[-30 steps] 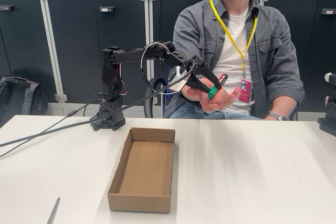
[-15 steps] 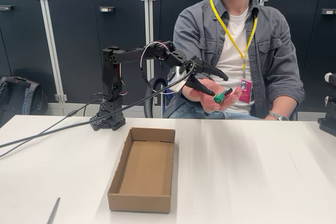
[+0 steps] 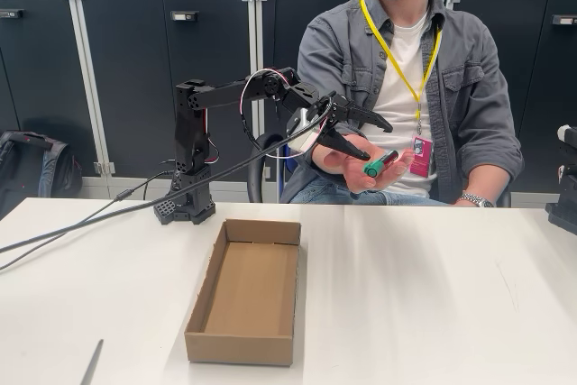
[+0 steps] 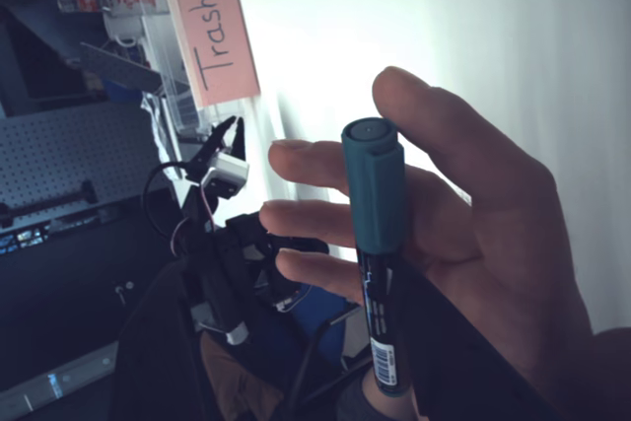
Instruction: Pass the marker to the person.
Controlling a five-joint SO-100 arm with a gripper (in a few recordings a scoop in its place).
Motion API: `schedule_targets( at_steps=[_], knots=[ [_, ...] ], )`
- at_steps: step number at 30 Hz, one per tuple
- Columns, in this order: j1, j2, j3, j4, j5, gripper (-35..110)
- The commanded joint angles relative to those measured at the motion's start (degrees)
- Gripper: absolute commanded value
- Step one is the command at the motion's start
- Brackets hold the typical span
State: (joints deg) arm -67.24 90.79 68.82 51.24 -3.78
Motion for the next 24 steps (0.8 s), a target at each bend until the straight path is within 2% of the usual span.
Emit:
schedule_targets(
  at_steps=[1, 24],
  knots=[
    [0.35, 0.44, -3.69, 0.26, -0.97, 38],
    [0.18, -1.85, -6.59, 1.85, -0.62, 38]
  ],
)
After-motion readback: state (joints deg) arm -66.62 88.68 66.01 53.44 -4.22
